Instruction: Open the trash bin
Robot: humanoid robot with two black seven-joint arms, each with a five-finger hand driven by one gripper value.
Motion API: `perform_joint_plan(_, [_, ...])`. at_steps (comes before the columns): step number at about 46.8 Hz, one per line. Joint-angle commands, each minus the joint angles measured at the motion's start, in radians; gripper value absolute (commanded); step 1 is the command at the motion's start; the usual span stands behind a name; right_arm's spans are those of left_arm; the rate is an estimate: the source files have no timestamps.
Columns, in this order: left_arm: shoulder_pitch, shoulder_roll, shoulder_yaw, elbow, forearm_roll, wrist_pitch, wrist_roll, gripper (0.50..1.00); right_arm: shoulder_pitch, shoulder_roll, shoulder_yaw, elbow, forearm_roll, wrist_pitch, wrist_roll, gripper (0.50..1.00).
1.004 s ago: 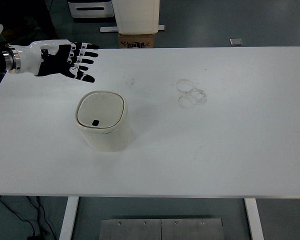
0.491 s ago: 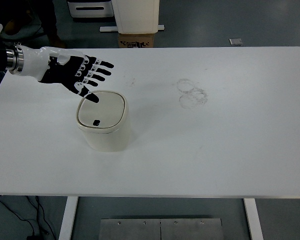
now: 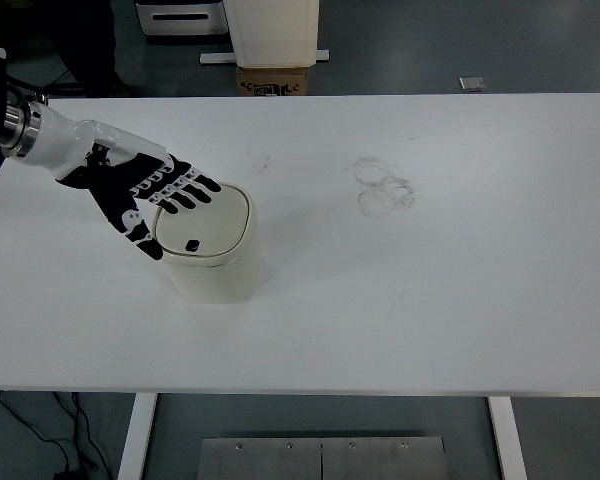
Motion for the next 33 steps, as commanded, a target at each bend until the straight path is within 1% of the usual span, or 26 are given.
perform_joint_plan(1, [0.000, -0.007, 0.000, 0.001, 0.013, 0.000, 0.000, 1.000, 0.000, 0.000, 0.000, 0.000, 0.000, 0.000, 0.000, 0.991])
perform_joint_plan(8, [0.002, -0.030, -0.002, 0.002, 0.041, 0.000, 0.000, 1.000, 0.000, 0.000, 0.000, 0.000, 0.000, 0.000, 0.000, 0.991])
perform_joint_plan(14, [-0.001, -0.034, -0.002, 0.004, 0.042, 0.000, 0.000, 1.000, 0.000, 0.000, 0.000, 0.000, 0.000, 0.000, 0.000, 0.991])
perform_joint_plan(19, [0.000, -0.059, -0.002, 0.007, 0.058, 0.000, 0.000, 1.000, 0.000, 0.000, 0.000, 0.000, 0.000, 0.000, 0.000, 0.991])
perform_joint_plan(25, [0.014, -0.062, -0.002, 0.013, 0.101, 0.000, 0.000, 1.000, 0.000, 0.000, 0.000, 0.000, 0.000, 0.000, 0.000, 0.991])
perform_joint_plan(33, [0.015, -0.077, -0.002, 0.013, 0.105, 0.000, 0.000, 1.000, 0.000, 0.000, 0.000, 0.000, 0.000, 0.000, 0.000, 0.991])
